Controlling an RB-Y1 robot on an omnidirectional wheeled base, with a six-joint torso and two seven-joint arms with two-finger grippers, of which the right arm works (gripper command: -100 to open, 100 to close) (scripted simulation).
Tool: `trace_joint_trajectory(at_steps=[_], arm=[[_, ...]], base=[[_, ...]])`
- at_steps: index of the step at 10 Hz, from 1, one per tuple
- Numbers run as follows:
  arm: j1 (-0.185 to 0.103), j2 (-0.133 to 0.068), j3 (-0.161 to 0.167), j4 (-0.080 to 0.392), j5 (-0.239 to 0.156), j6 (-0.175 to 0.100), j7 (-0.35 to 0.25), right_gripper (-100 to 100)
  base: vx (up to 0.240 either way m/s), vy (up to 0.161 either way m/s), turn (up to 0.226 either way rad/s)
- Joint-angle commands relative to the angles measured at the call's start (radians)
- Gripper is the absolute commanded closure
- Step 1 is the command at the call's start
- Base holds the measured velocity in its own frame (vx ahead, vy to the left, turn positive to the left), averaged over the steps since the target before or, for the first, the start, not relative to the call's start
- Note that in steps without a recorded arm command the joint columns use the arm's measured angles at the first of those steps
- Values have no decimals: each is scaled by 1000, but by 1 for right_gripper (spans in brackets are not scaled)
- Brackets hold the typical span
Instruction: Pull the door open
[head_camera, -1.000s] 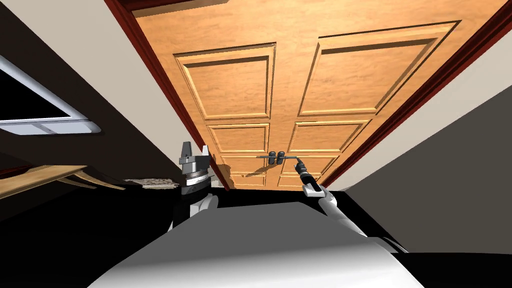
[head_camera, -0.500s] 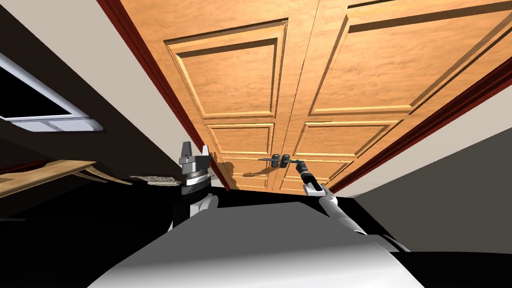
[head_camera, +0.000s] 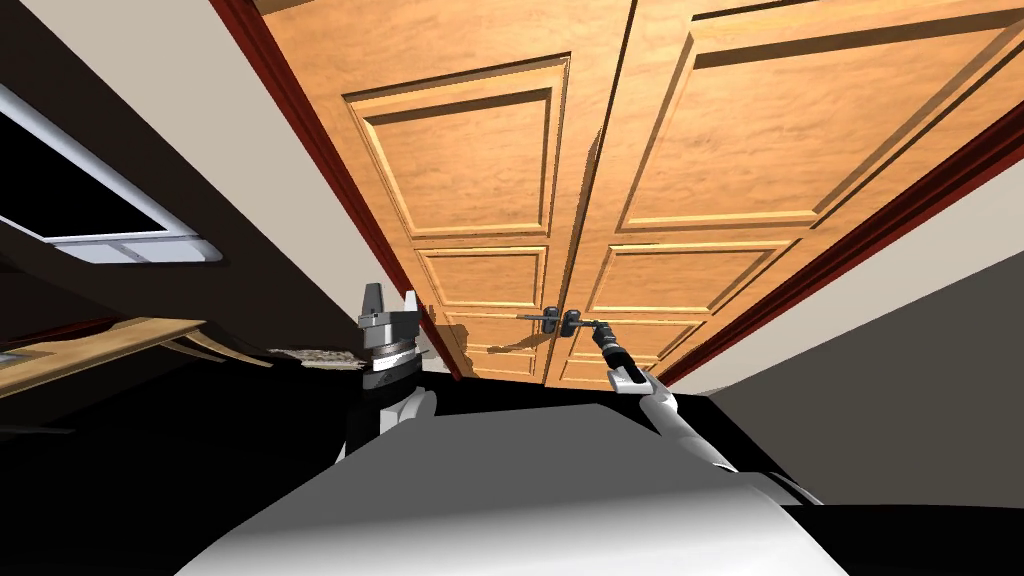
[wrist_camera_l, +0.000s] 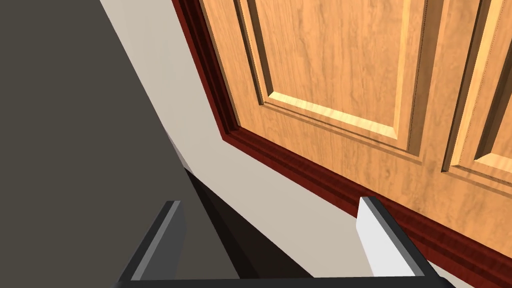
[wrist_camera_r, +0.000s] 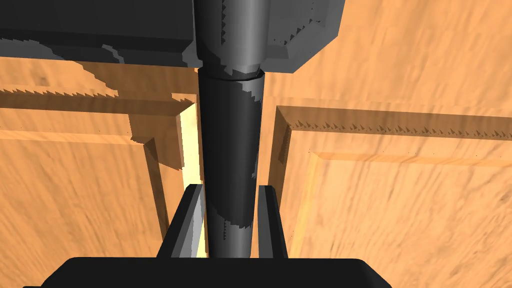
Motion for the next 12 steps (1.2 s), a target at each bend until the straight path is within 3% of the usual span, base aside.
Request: trace_joint_trajectory(at_steps=[1,7,10,11,12], arm=[[11,-12,10,-2,-1,-7,-11,100],[59,-76,97,-51,-6,-54,-81,100],[72,-93,126,-68,-7,-69,-102,100],[69,-100,109,-50,-10,-71,-99,100],[87,-120,128,-59,-11,-93,-116,100]], base=[[-165,-22,88],[-181,-57,137],[-152,-73,99],[-62,-35,9],[-118,-47,145]])
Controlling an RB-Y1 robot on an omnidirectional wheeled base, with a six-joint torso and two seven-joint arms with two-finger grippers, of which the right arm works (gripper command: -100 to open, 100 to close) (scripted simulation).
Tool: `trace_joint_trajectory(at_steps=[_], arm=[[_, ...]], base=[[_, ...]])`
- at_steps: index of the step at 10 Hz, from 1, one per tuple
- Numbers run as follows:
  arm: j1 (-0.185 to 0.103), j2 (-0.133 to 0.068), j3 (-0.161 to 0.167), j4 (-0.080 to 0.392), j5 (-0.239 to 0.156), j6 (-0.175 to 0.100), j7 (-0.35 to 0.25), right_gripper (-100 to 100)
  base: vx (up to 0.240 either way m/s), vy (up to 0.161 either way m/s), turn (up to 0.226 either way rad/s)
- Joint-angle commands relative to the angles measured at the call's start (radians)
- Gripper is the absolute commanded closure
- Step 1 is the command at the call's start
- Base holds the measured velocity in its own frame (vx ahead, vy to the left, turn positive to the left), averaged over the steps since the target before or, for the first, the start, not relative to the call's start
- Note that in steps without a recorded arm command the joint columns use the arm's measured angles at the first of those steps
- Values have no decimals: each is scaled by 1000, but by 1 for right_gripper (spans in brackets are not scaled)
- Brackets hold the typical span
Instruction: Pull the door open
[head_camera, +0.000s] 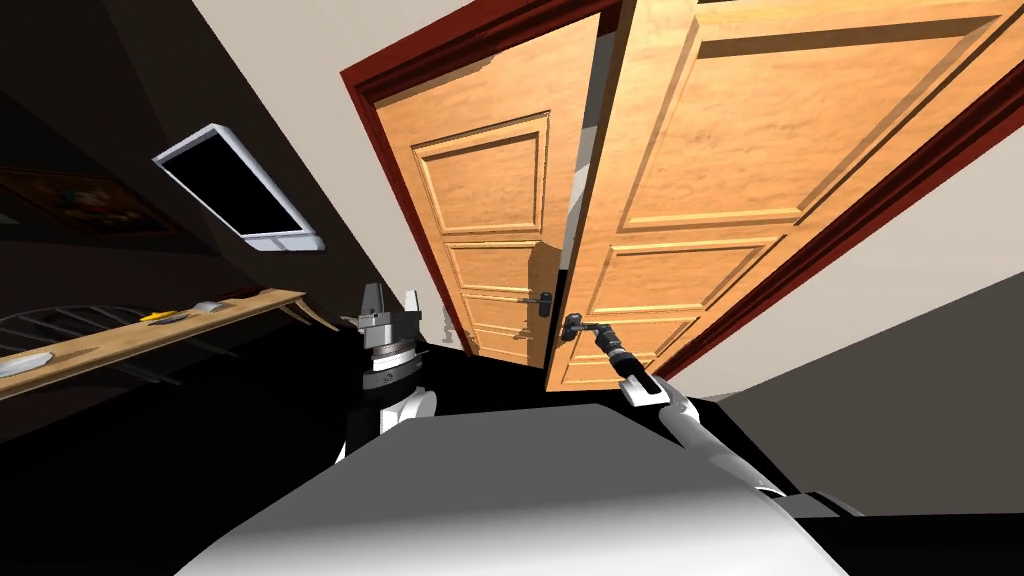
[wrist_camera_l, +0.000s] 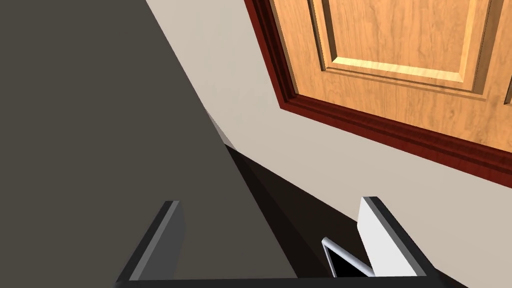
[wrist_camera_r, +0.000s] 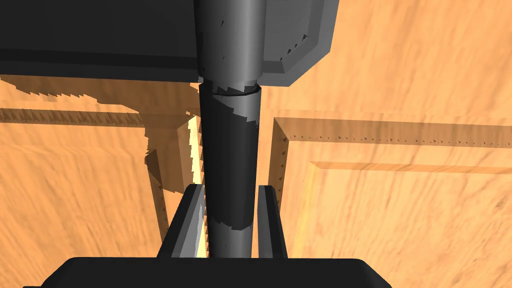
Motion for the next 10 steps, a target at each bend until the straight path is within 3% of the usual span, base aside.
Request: trace_joint_trajectory(at_steps=[1,7,8,10], arm=[[9,-9,21,-7,1,-21,-13,100],[76,-81,94,-51,-3,-102,-74,100],[67,-80,76,-45,-6,-87,-66,100],[90,-104,98,-42,-6,-126,-85,100]], base=[[-169,-70,99],[-203,-79,104],[-86,-40,-4],[-176,-76,170]])
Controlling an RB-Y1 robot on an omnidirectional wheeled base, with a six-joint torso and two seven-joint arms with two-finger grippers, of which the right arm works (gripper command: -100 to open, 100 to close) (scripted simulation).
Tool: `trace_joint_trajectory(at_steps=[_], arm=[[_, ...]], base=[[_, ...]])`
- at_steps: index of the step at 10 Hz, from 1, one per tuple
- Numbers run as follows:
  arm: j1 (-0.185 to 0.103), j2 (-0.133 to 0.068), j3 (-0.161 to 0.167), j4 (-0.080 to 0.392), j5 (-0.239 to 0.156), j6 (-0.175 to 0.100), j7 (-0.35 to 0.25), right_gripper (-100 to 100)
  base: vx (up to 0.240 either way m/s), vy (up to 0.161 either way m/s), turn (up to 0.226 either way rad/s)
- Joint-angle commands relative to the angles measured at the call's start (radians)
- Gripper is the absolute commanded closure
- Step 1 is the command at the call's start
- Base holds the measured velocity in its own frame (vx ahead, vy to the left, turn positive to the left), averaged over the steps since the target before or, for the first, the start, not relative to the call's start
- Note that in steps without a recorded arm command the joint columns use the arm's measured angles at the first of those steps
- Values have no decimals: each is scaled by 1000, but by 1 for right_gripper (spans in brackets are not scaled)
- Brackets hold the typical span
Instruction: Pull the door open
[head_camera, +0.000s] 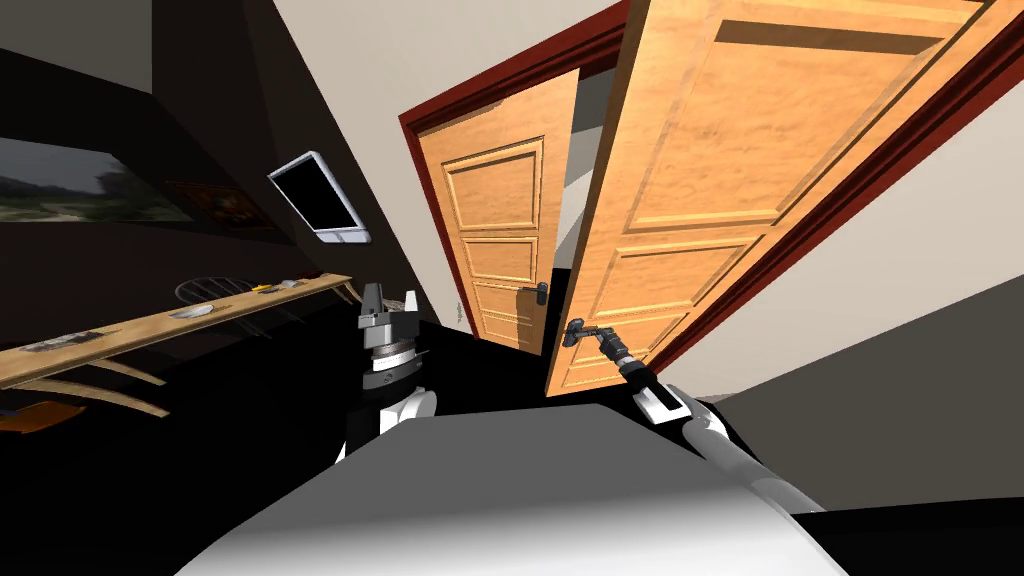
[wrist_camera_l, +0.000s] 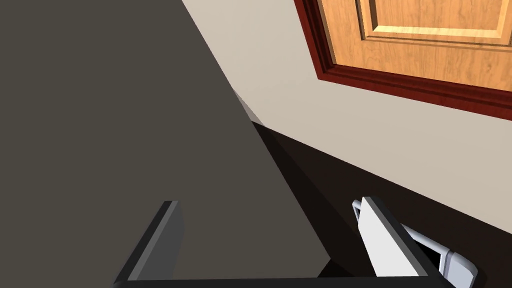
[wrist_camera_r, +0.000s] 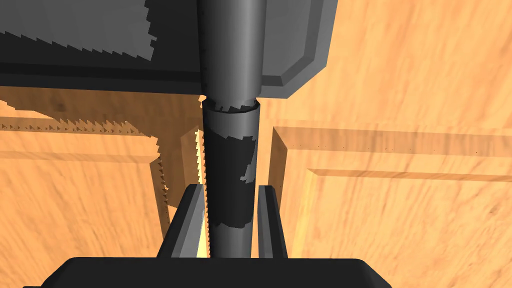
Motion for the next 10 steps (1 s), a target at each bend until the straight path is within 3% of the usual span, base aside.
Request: trace_joint_trajectory(at_steps=[1,4,6,7,8,10], arm=[[11,-10,23,-1,3,-36,-14,100],[40,-47,51,-1,0,-96,-43,100],[51,-61,62,-1,0,-118,-54,100],[43,-66,50,4,-4,-104,-52,100],[54,-77,61,15,-2,-131,-63,100],[63,-89,71,23,-1,-161,-74,100]], base=[[-223,-128,185],[-225,-104,168],[-217,-97,125],[-82,-39,-3],[-132,-62,138],[-227,-118,208]])
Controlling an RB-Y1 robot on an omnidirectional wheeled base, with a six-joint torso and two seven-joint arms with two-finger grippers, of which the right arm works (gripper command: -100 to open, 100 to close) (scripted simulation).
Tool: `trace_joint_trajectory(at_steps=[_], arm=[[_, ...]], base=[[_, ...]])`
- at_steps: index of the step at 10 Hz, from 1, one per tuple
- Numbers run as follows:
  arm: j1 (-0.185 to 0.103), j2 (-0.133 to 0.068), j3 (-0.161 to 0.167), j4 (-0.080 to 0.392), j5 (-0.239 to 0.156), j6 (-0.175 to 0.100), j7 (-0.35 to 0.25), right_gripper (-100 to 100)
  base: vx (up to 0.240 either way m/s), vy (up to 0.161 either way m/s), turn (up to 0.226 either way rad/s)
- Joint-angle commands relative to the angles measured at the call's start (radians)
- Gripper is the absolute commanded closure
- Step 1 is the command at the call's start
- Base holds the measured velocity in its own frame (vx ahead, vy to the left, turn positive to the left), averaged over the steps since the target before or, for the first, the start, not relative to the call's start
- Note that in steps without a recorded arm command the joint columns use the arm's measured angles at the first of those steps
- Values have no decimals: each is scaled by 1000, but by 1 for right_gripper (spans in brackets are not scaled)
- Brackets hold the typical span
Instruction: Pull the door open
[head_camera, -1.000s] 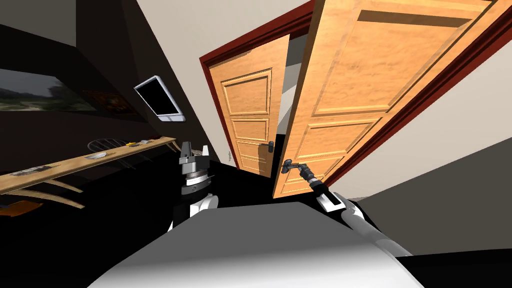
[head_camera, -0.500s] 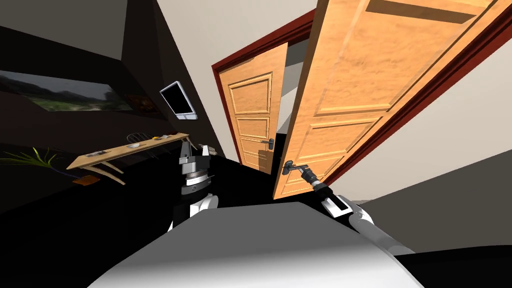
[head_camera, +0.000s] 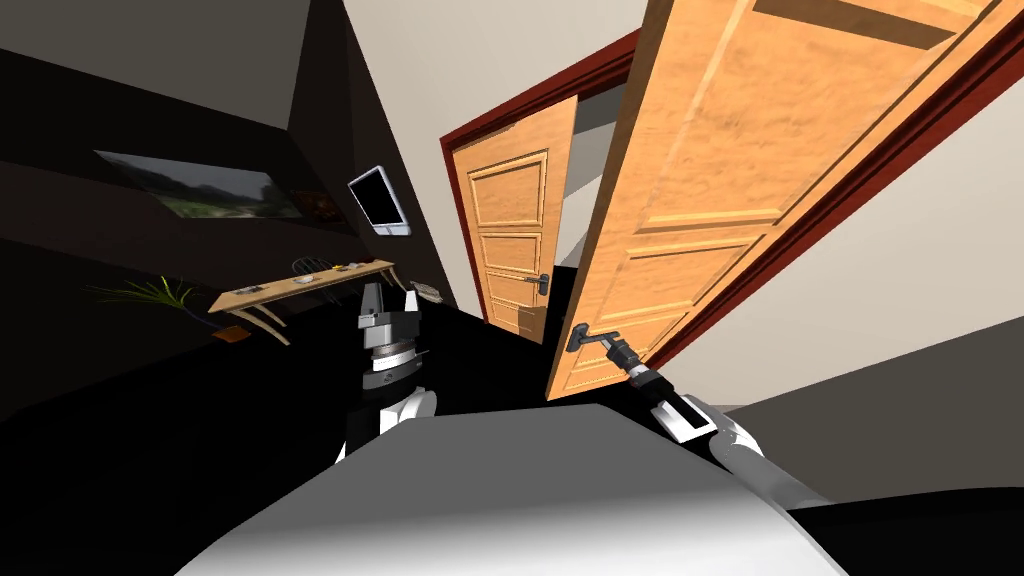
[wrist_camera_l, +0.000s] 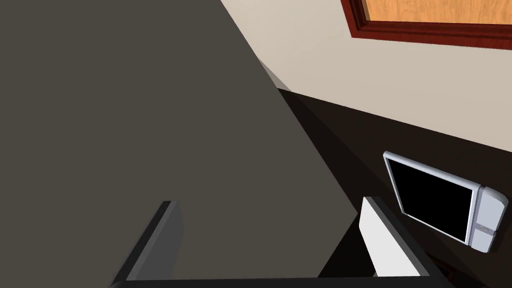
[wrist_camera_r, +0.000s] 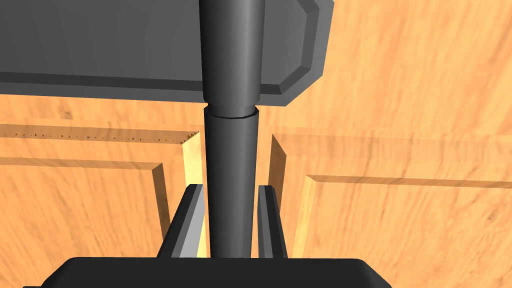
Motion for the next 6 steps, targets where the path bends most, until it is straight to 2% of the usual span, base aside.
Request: trace_joint_trajectory(at_steps=[1,5,6], arm=[[9,-5,18,8,5,-34,-10,100],[27,-30,38,23,7,-94,-31,100],[22,-32,24,21,3,-75,-27,100]], base=[[-221,-106,186],[-215,-102,145],[-96,-54,20]])
